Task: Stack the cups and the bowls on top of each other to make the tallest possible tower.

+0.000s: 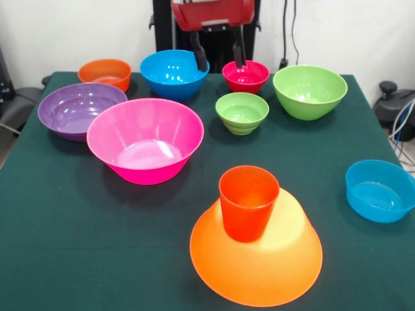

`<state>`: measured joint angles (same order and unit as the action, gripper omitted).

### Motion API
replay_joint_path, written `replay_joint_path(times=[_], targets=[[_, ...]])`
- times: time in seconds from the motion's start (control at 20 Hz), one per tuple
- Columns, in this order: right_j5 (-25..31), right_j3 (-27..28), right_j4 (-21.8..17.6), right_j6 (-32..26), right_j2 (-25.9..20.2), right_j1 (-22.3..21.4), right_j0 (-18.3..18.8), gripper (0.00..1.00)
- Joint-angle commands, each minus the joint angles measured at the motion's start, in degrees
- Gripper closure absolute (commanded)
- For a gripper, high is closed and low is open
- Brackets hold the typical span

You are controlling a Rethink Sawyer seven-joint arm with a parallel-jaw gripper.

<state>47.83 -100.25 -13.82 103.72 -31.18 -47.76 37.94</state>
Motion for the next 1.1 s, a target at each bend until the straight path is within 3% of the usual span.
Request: replay_joint_path(times=[0.05, 0.5, 1.1], targets=[[-7.21, -2.52, -7.76, -4.18, -0.88, 6.09, -3.34, 0.0], [-7.42, -0.7, -9.77, -1.23, 1.65, 9.64, -4.87, 0.0], [-2.03, 4.22, -9.53, 3.32, 6.34, 13.57, -9.57, 0.0]])
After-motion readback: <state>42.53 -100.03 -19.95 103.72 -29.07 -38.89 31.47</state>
